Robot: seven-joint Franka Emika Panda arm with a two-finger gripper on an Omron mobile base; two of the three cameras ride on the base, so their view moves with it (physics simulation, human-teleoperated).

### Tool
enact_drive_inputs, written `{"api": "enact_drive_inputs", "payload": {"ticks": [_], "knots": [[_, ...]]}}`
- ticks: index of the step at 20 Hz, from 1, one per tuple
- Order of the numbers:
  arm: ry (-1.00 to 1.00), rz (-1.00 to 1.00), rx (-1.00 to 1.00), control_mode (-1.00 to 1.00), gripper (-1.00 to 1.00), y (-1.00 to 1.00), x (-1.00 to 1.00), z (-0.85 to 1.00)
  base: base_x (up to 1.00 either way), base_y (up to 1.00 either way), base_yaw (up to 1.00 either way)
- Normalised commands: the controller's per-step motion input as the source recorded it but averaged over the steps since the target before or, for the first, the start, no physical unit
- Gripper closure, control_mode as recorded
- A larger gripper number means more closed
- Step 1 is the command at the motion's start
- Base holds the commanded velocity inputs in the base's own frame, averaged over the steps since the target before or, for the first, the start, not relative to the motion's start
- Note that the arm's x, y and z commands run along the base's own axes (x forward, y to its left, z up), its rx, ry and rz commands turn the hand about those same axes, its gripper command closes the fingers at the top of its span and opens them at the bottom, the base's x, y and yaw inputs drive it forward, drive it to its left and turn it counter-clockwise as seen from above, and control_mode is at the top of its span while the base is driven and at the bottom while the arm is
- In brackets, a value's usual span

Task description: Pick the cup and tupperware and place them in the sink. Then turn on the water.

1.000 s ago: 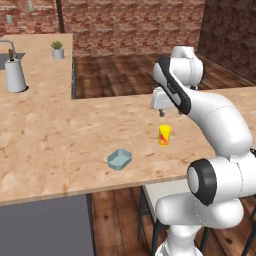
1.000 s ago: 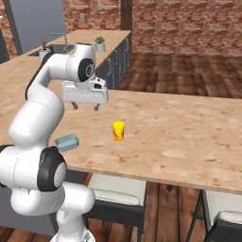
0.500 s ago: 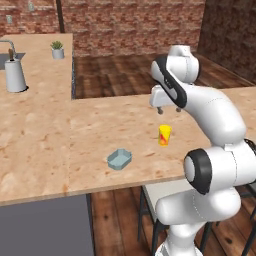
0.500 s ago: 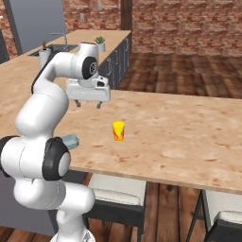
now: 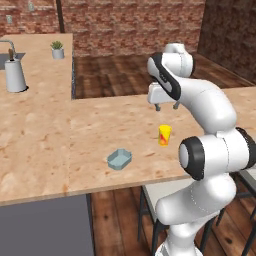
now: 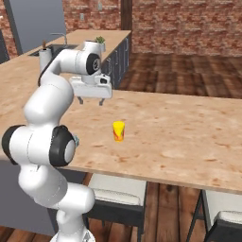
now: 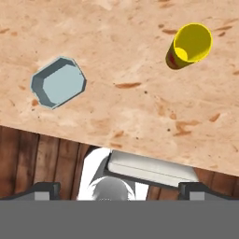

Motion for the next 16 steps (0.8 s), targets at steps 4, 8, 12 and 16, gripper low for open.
{"api": "enact_drive_inputs", "payload": {"ticks": [4, 8, 12, 16], "knots": [[0.06, 0.00, 0.00, -1.00, -1.00, 0.00, 0.18, 0.00, 0.00, 0.00, 0.00], [0.09, 0.01, 0.00, -1.00, -1.00, 0.00, 0.14, -0.01, 0.00, 0.00, 0.00], [0.06, 0.02, 0.00, -1.00, -1.00, 0.00, 0.10, -0.05, 0.00, 0.00, 0.00], [0.05, 0.01, 0.00, -1.00, -1.00, 0.00, 0.04, -0.05, 0.00, 0.00, 0.00]]}}
